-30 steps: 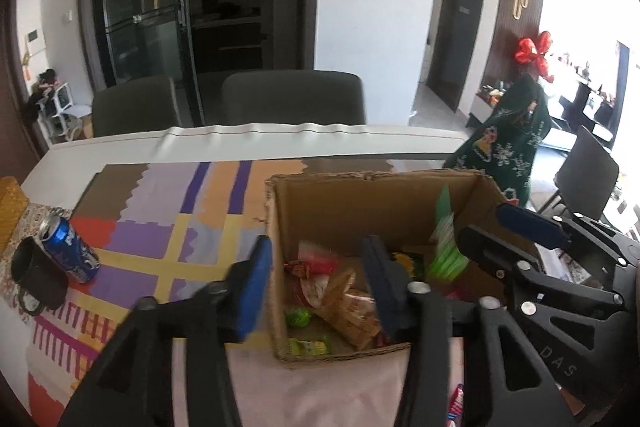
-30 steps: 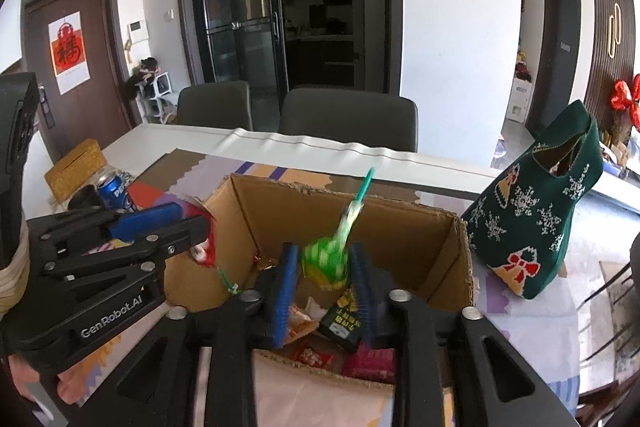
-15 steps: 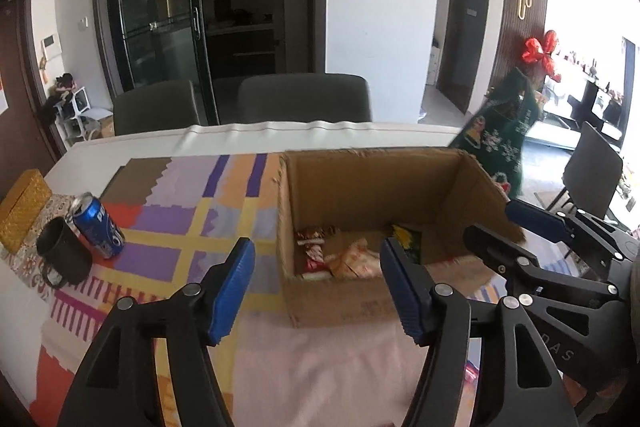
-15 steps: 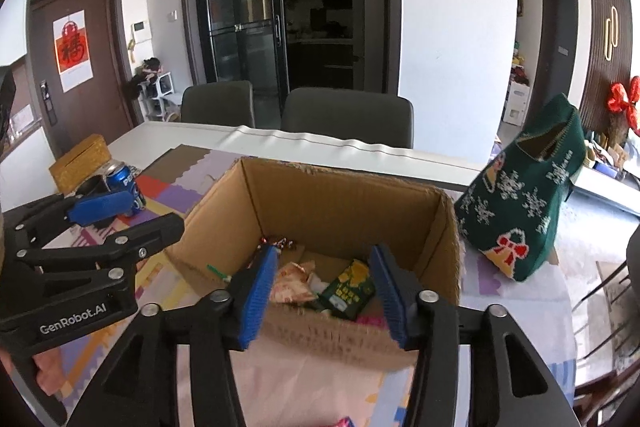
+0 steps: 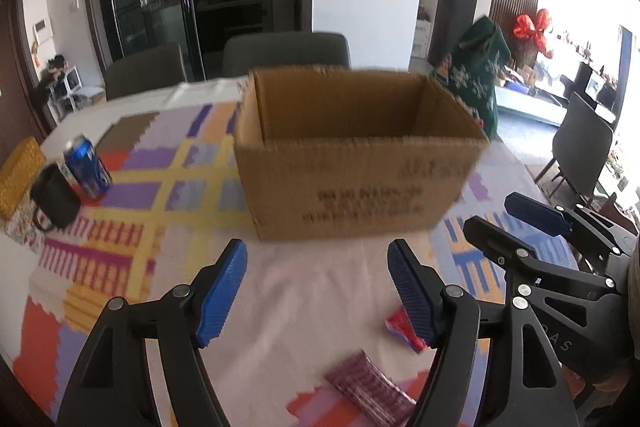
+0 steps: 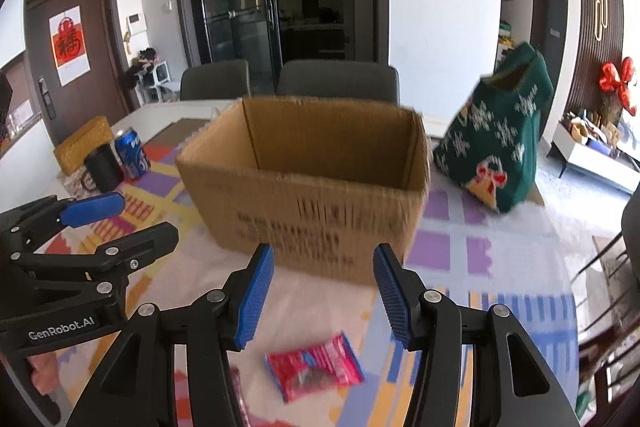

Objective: Organize snacks
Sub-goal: 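Move both open tools back toward the last two snacks, then grasp the maroon striped bar with the left tool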

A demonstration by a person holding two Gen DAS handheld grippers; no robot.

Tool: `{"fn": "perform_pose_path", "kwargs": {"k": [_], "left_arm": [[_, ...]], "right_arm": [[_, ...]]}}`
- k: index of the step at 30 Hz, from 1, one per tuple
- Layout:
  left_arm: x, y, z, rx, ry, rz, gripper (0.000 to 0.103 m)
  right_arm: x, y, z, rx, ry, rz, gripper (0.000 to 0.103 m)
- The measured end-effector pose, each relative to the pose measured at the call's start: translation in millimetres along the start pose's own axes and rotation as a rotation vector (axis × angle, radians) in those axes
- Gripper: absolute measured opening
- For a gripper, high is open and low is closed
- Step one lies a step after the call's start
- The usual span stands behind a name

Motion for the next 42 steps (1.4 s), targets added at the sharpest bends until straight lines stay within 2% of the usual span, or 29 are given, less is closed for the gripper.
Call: {"fn": "perform_pose_path", "kwargs": {"k": [12,20,26,28,30,32,39,42], "left_arm": [[84.2,-33.5,-2.9,-0.03,0.119,0.202,0.072],[120.4,-45.3,-19.5,-0.042,0.117,0.27,0.072],[136.5,-51.5,-32.2,-0.06,0.103,0.281,0.072],[139.4,-53.5,-33.9,-0.07,0.097,0.279,0.07],[142.9,-56.5,-34.6,-0.074,0.098,0.291,0.063],[146.5,-59.6,-34.8,-0.068,0.105,0.306,0.06],[146.0,-57.7,-32.1,-0.057,0.106,0.275,0.044],[145.0,-57.8,-30.7,-0.043,0.108,0.27,0.041]], "right_arm": [[63.1,-10.2,-8.8,-0.012,-0.056,0.105,0.053],[97.2,-15.8,-12.1,-0.011,-0.078,0.17,0.053],[117.3,-18.9,-11.3,-0.008,-0.087,0.21,0.053],[121.8,-19.3,-12.3,-0.005,-0.091,0.218,0.053],[124.3,-19.4,-13.4,-0.007,-0.097,0.22,0.053],[125.6,-19.6,-14.4,-0.004,-0.1,0.223,0.053],[126.6,-20.3,-13.4,-0.005,-0.103,0.221,0.053],[127.2,-21.6,-10.7,-0.007,-0.101,0.224,0.053]]}}
Point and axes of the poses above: each gripper's, at about its wrist camera, not at the fingertips, and y roughly against the way its jaws point, z to its left, x to its underside, the point moved 5 cm from there along -y, roughly the way its jaws point, and after that the axes turned 7 degrees about y, right-handed, at the moved point
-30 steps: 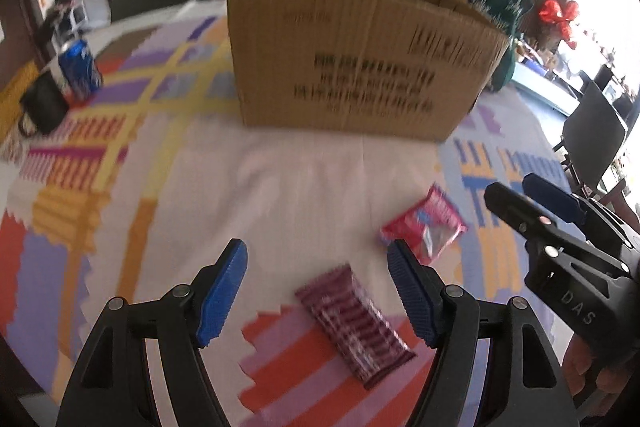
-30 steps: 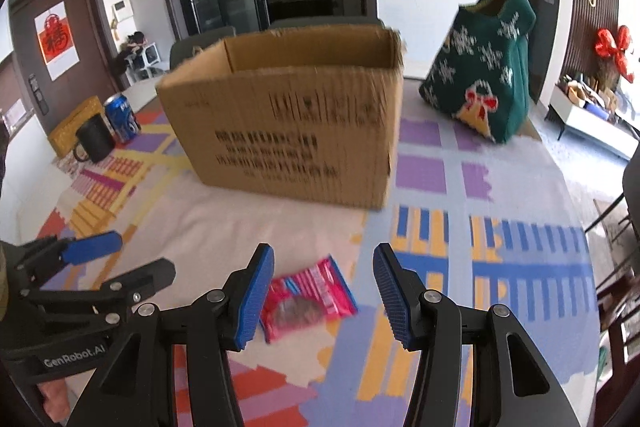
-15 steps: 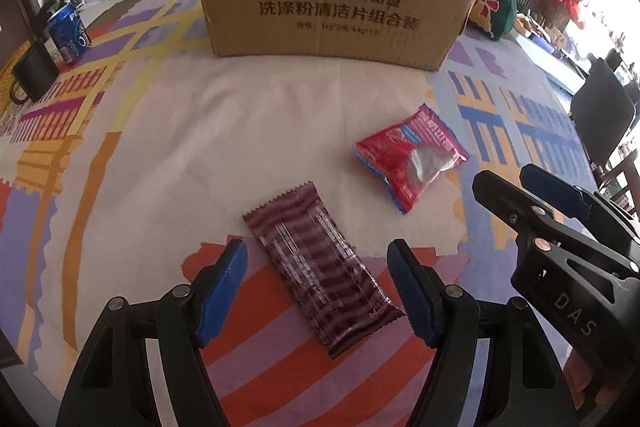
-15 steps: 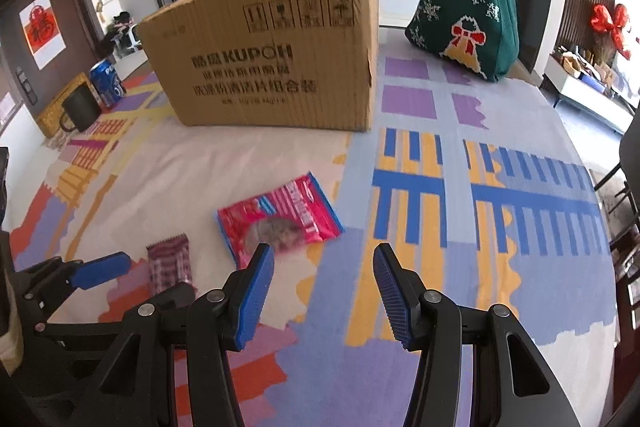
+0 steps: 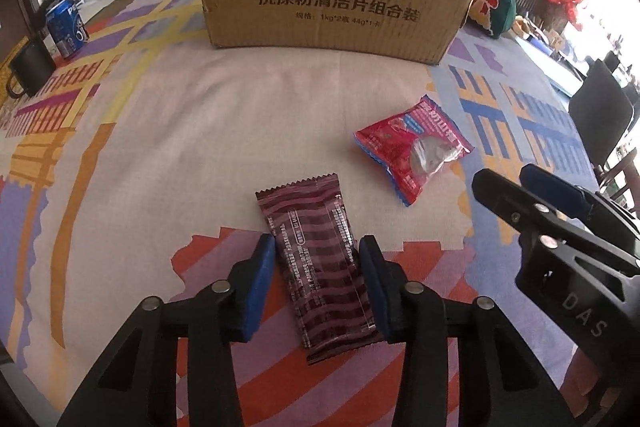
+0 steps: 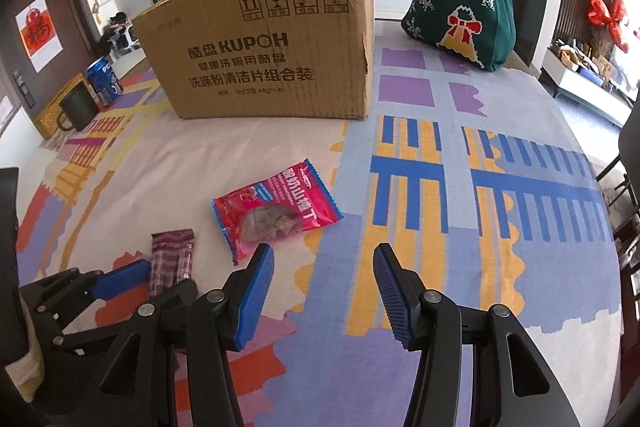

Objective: Organize snacks
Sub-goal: 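Grasp the maroon striped bar with the left tool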

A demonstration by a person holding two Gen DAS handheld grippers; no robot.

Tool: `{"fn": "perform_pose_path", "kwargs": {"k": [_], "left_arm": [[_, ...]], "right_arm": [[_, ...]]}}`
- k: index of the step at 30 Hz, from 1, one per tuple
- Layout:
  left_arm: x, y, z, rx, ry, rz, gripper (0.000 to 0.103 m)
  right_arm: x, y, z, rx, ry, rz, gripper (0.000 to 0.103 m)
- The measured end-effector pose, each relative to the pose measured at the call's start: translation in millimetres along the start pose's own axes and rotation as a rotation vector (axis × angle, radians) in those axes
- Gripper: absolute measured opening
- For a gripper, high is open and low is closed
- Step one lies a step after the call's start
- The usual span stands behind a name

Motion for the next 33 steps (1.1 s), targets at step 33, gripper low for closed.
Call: {"fn": "perform_pose_path", "kwargs": {"k": [33], "left_arm": [[5.4,0.1,-6.0,-0.008,-0.109,-0.039,0.04]], "right_arm": [[-1.2,-3.1,10.0,0.011,0.002,0.024,0.053]]}}
Point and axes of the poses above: each gripper's, at about its wrist camera, not at the fingertips, and y roughly against the way its jaws point, z to its left, x to its underside, the point moved 5 cm from there along -y, roughly the way its jaws point, and after that the axes turned 7 degrees about y, right-handed, at the moved point
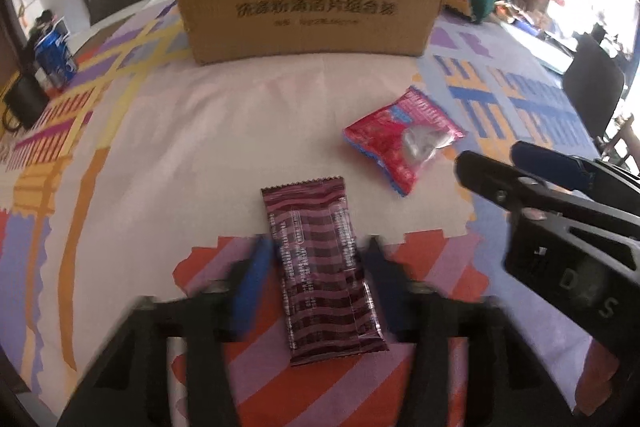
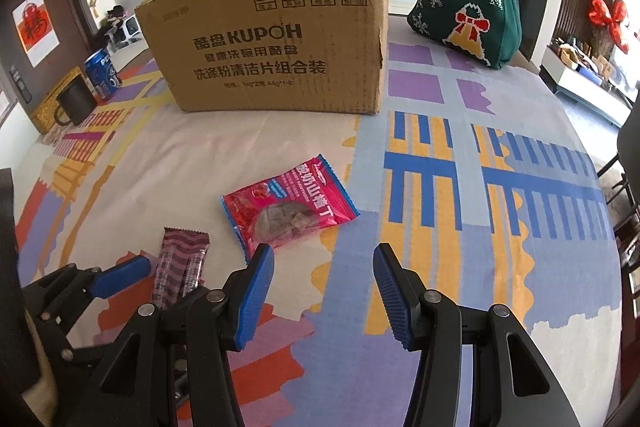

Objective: Organize snacks
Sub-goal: 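Grasp the maroon striped bar with the left tool, then grasp the pink packet with the right tool while the left tool holds the bar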

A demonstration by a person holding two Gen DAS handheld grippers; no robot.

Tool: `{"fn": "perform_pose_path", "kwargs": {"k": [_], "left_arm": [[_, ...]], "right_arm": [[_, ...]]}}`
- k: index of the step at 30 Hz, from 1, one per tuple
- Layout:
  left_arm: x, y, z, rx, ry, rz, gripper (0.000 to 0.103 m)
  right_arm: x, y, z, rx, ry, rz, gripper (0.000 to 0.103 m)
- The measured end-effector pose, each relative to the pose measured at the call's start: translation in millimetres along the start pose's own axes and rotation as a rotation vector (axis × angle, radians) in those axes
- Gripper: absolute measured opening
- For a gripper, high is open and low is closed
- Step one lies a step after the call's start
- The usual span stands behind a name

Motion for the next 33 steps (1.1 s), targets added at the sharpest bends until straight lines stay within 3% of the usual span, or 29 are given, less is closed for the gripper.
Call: {"fn": "perform_pose_path", "kwargs": {"k": [5,17,24,33], "left_arm": [[-5.0,2.2,9.2,0.04,0.04,0.007,0.038],[-42.4,26.8,41.8,0.027,0.055,-0.135,0.038],[-53.3,18.6,53.8,0.092,0.074,-0.115,0.038],[-63.7,8.4,73.1,0.084,0.101,-0.119,0.038]], "right_arm": [[0.9,1.7,-0.2,0.0,-0.006,-0.001,0.053],[-7.8,-8.0,9.1,-0.036,-0.051,0.017,0.053],[-15.1,-29.0,23.9,-0.055,-0.045,0.066,0.053],[-31.7,-48.3,31.9,-0.047,-0.048,0.089,0.053]]}}
Point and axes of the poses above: each gripper's, at about its wrist camera, not at the fingertips, and y roughly against the way its jaws point, z to its left, x to its underside, the point moved 5 cm from there along -y, roughly the way its jaws point, and after that the axes turned 7 degrees about y, right-handed, at the moved point
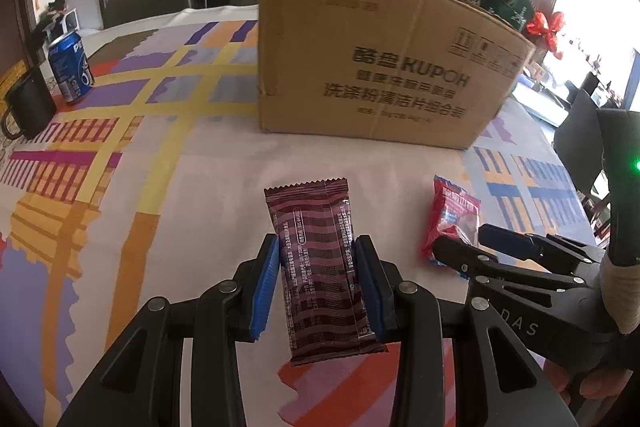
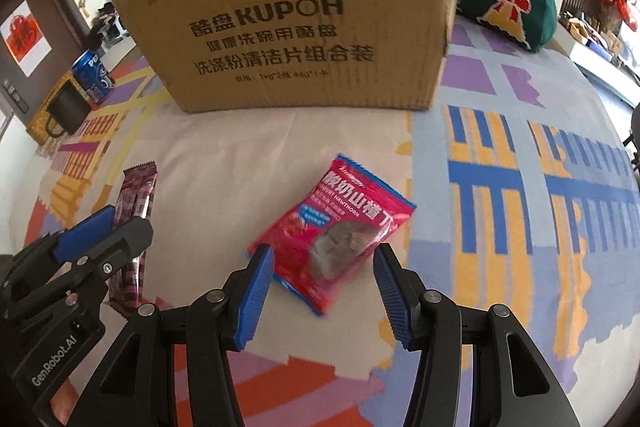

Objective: Organize snacks
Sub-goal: 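Grasp the pink packet with the right tool while the left tool holds the bar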

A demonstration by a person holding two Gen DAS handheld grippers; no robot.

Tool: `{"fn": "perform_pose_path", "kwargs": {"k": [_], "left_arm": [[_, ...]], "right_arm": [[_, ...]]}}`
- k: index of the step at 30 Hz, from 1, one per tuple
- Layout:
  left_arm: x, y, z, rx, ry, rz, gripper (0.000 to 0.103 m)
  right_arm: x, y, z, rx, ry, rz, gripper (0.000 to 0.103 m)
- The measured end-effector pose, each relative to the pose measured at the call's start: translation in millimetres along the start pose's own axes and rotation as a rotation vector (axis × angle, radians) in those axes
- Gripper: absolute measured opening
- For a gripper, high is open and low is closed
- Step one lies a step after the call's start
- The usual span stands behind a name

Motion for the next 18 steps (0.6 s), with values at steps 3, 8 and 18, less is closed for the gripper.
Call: {"fn": "perform_pose_path", "kwargs": {"k": [3,8,18], "left_arm": [[-2.6,-5.1,6.1,-0.009,0.005,0.008,0.038],[-5.1,-9.9,16.4,-0.015,0.023,0.014,0.038],[-14.4,-17.2,25.8,-0.035,0.041,0.01,0.038]], "right_arm": [[-8.7,-5.8,7.7,-0.01,0.011,0.001,0.053],[-22.3,-14.6,22.0,-0.021,0.028,0.0,0.053],[-40.7,-26.5,27.7,0.016,0.004,-0.014,0.07]]}}
Point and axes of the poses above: each gripper's, at about its wrist camera, not at the fingertips, and y roughly against the way its jaws point, z to its left, x to its underside, the point moved 5 cm from there along -y, roughly the way its jaws point, and after that the axes turned 7 degrees about y, right-handed, at the moved point
